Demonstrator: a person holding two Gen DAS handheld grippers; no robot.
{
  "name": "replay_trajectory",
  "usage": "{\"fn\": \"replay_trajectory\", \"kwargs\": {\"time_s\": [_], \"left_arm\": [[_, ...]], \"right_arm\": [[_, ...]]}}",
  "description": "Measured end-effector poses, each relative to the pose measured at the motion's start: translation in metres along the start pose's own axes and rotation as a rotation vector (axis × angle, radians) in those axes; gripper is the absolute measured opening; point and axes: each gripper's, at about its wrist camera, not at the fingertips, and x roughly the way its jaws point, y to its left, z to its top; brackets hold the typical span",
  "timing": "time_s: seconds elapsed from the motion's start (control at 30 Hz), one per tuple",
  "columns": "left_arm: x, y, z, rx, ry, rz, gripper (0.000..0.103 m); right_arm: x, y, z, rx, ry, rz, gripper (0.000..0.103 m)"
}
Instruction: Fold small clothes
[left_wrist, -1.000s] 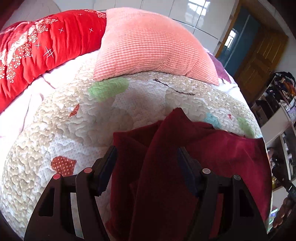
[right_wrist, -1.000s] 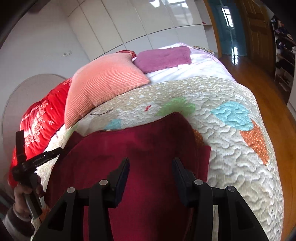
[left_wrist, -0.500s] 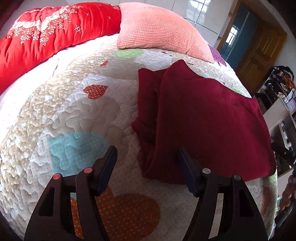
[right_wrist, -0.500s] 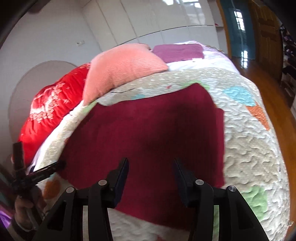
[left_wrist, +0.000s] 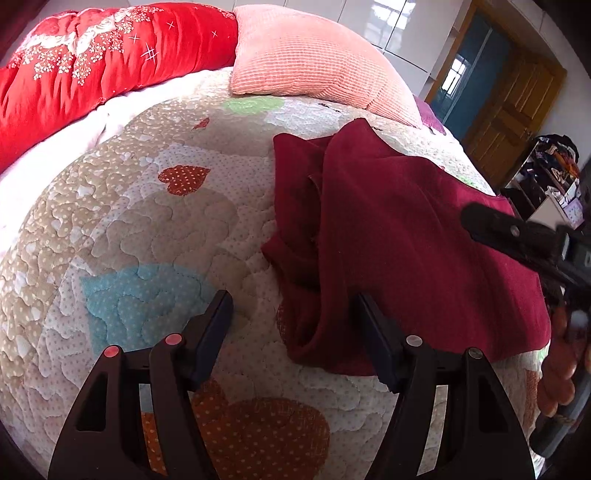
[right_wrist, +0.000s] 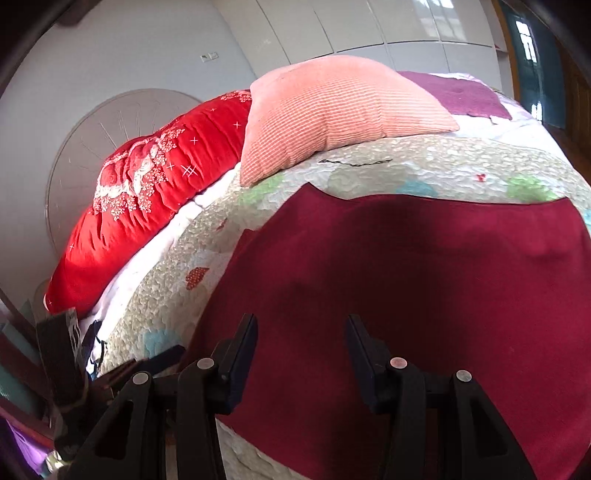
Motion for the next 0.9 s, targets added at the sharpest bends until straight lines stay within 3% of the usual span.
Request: {"fn": "replay_trajectory", "kwargs": {"time_s": [0.27, 0.47, 0.53, 0.57, 0.6, 0.9], "left_arm": [[0.001, 0.007, 0.002, -0.028, 0.018, -0.038, 0.070], [0.003, 0.009, 0.005, -0.032, 0.023, -0.053, 0.070], [0.003, 0.013, 0.007, -0.046, 0.028, -0.066, 0.070], [0.002, 0.014, 0.008, -0.053, 0.029, -0.072, 0.070], [0.002, 0.015, 0.008, -0.060, 0.030, -0.077, 0.070], [0.002, 0.017, 0.008, -0.078, 0.014, -0.073, 0.070]], "right_arm": [[0.064, 0.043, 0.040, -0.088, 0.088, -0.018, 0.047], [0.106, 0.037, 0.046, -0.084, 0.174, -0.117, 0.046], [0.108, 0.039, 0.048, -0.119, 0.157, -0.129, 0.030], [0.108, 0.041, 0.049, -0.127, 0.155, -0.101, 0.013], [0.106, 0.043, 0.050, -0.127, 0.151, -0.086, 0.008], [0.122, 0.056, 0.040, -0.193, 0.139, -0.096, 0.008]]}}
